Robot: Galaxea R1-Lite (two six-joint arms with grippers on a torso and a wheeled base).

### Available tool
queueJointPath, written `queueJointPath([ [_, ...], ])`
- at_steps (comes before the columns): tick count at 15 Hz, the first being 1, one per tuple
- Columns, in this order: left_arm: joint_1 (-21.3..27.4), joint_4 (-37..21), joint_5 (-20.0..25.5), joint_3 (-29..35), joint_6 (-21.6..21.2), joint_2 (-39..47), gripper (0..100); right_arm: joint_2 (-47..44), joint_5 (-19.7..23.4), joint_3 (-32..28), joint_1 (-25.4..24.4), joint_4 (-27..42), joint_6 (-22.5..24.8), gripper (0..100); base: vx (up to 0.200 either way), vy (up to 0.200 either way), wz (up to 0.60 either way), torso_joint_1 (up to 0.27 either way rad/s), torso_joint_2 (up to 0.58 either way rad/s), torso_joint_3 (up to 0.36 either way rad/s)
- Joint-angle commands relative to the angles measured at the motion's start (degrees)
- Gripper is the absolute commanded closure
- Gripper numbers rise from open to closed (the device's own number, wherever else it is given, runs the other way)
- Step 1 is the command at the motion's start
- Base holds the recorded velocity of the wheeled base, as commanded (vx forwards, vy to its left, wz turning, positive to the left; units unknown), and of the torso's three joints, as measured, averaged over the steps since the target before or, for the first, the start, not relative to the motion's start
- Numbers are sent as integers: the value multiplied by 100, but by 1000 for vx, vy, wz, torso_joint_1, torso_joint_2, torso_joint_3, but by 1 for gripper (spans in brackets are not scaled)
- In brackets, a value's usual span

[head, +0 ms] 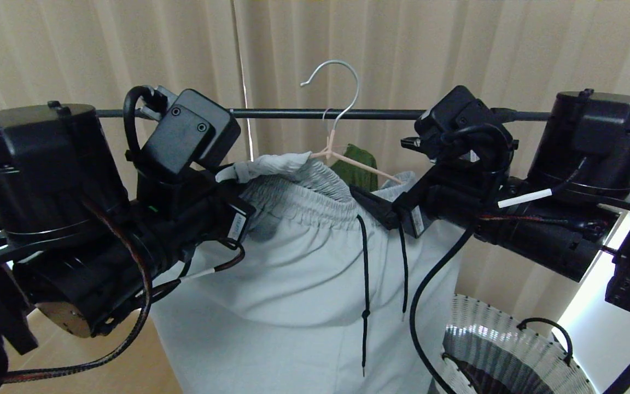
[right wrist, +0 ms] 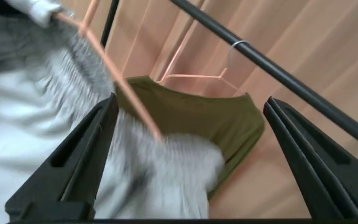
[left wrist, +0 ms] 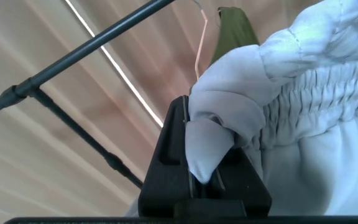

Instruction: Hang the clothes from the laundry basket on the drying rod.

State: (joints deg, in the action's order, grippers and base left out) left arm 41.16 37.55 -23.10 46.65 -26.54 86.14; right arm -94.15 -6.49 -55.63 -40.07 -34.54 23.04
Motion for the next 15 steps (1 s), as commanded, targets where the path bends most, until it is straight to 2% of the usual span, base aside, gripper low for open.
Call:
queueJointPath([
  [1, 42, 7, -1, -7, 8, -9, 100, -60, -19, 25, -1, 8, 43, 0, 0, 0, 0, 0, 0, 0],
  [5, 94, 200, 16, -104, -18, -27, 100, -113, -37, 34, -1, 17, 43, 0, 0, 0, 0, 0, 0, 0],
  [6, 121, 253, 25, -139, -18, -27, 100, -121, -46, 25, -1, 17, 43, 100, 0, 0, 0, 0, 0, 0],
  [15, 121, 385, 34, -244, -44, -18, 100, -104, -116, 25, -1, -36, 34, 100, 0, 0, 0, 0, 0, 0],
])
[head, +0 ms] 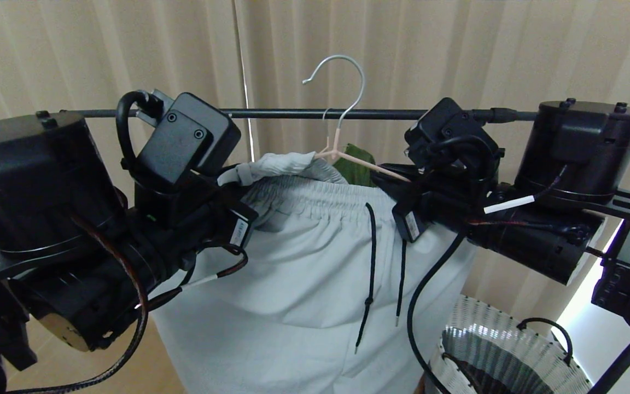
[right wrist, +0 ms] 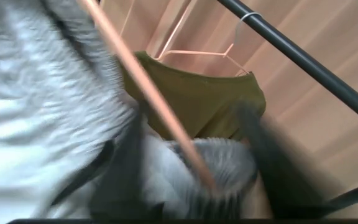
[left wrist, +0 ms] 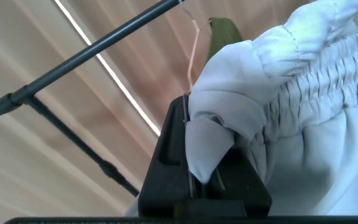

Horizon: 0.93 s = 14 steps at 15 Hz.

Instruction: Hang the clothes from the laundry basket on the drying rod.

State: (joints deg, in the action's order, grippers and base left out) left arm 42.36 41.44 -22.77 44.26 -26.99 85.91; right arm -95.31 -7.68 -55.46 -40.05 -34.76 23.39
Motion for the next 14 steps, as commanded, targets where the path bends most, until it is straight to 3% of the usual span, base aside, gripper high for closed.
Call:
queueJointPath([
  [1, 0, -4, 1, -6, 1, 5, 100, 12, -5, 8, -3, -14, -1, 100, 0, 0, 0, 0, 0, 0],
  [3, 0, -13, 1, -6, 18, -4, 100, 47, -5, 26, -3, -31, -1, 100, 0, 0, 0, 0, 0, 0],
  [4, 0, -13, 1, -6, 18, 5, 0, 56, -5, 26, -3, -31, -1, 100, 0, 0, 0, 0, 0, 0],
  [6, 0, -13, 62, -6, 36, -13, 0, 100, -23, 35, 6, -31, -1, 100, 0, 0, 0, 0, 0, 0],
  [8, -17, -4, 414, -93, 89, -83, 0, 161, -199, 70, 41, -31, -10, 100, 0, 0, 0, 0, 0, 0],
  [14, -17, -13, 1073, -392, 282, -663, 0, 513, -348, 369, 603, 21, -1, 100, 0, 0, 0, 0, 0, 0],
])
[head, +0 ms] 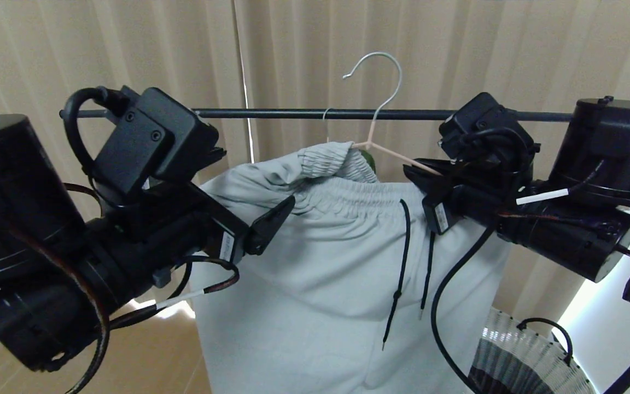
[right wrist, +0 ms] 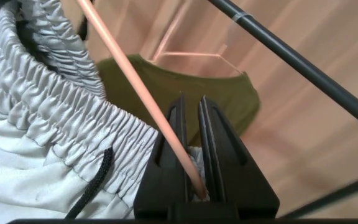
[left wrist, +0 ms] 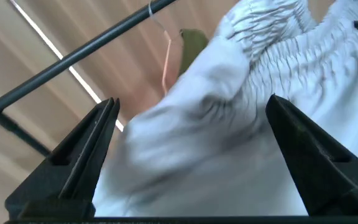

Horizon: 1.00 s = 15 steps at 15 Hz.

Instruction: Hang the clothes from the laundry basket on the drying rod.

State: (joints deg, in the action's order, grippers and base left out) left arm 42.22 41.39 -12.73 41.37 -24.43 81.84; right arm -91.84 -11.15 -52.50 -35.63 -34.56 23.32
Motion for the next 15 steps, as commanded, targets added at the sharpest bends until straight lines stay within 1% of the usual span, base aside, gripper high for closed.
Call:
queueJointPath([
  [1, -20, -8, 148, -270, 44, -388, 0, 237, -1, 100, 294, 2, 6, 100, 0, 0, 0, 0, 0, 0],
  [3, -82, 1, 148, -648, 61, -555, 0, 369, 8, 109, 514, 2, 6, 100, 0, 0, 0, 0, 0, 0],
  [4, -328, 1, 156, -929, 149, -634, 0, 527, 8, 135, 610, -7, 6, 100, 0, 0, 0, 0, 0, 0],
  [5, -469, 1, 156, -1061, 193, -643, 0, 615, 17, 144, 628, 2, -3, 100, 0, 0, 0, 0, 0, 0],
  [6, -724, 1, 165, -1281, 228, -625, 0, 747, 43, 162, 628, -7, -3, 100, 0, 0, 0, 0, 0, 0],
  [8, -970, 1, 200, -1562, 228, -599, 0, 931, 78, 162, 619, -7, -3, 100, 0, 0, 0, 0, 0, 0],
  [10, -1093, 1, 209, -1677, 237, -599, 0, 1063, 96, 170, 619, -7, -12, 100, 0, 0, 0, 0, 0, 0],
  [12, -1277, 1, 209, -1712, 246, -519, 0, 1222, 254, 188, 584, -7, -12, 100, 0, 0, 0, 0, 0, 0],
  [13, -1383, 1, 209, -1677, 246, -440, 0, 1292, 421, 197, 584, 2, -12, 100, 0, 0, 0, 0, 0, 0],
  [15, -1444, 10, 271, -1615, 263, -291, 0, 1336, 456, 232, 496, 2, -12, 100, 0, 0, 0, 0, 0, 0],
])
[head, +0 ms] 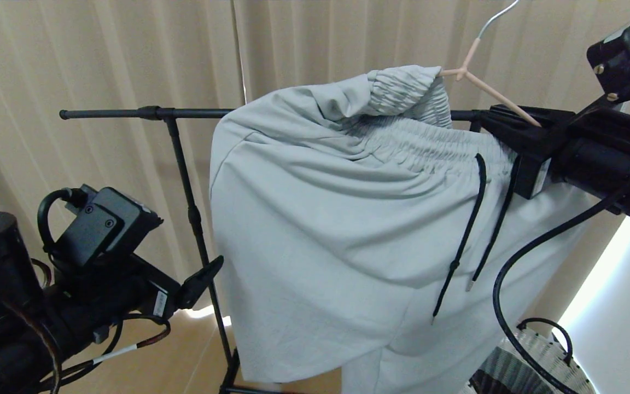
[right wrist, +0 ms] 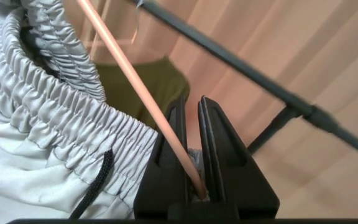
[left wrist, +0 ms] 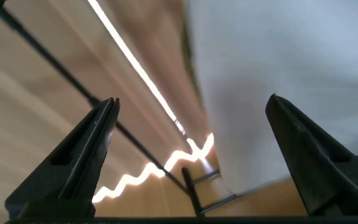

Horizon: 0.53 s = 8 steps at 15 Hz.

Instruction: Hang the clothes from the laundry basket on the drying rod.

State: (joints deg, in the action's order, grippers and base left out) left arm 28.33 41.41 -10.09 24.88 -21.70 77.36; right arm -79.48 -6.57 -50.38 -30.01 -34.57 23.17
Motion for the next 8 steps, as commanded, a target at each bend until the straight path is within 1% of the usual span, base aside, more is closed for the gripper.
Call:
queueJointPath([
  [1, -47, 7, 34, 43, 61, 192, 0, 100, -2, 11, -128, 3, 3, 100, 0, 0, 0, 0, 0, 0],
  [4, -47, 7, 43, 78, 113, 253, 0, 108, 51, 11, -154, 3, 3, 100, 0, 0, 0, 0, 0, 0],
  [6, -47, 7, 201, 61, 131, 244, 0, 100, 68, 11, -154, 3, 3, 100, 0, 0, 0, 0, 0, 0],
  [7, -47, 7, 236, 61, 131, 253, 100, 100, 77, 11, -154, 3, 3, 100, 0, 0, 0, 0, 0, 0],
  [8, -47, 7, 236, 70, 131, 253, 100, 100, 77, 11, -154, 3, 3, 100, 0, 0, 0, 0, 0, 0],
])
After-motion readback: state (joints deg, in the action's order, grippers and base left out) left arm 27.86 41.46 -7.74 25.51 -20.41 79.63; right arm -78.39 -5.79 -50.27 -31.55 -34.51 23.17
